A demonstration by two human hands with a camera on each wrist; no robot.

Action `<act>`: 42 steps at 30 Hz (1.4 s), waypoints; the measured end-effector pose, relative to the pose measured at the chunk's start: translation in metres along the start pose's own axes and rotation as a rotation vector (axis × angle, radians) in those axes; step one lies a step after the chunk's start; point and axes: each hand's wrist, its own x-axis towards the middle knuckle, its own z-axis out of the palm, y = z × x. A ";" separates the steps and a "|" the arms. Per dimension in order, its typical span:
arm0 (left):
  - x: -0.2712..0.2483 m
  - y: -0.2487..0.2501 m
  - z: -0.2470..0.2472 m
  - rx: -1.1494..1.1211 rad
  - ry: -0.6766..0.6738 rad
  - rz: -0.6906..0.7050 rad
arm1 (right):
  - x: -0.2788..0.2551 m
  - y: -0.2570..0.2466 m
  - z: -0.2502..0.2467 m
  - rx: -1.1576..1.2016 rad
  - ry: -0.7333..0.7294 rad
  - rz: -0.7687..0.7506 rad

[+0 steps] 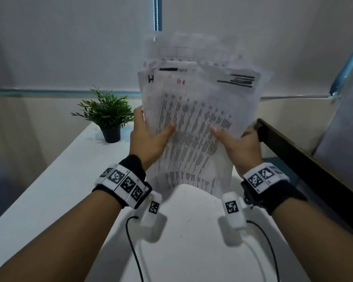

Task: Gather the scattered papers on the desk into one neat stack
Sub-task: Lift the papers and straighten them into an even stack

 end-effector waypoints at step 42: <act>-0.008 -0.009 0.002 -0.091 -0.055 -0.008 | 0.005 0.020 -0.006 0.098 -0.126 0.036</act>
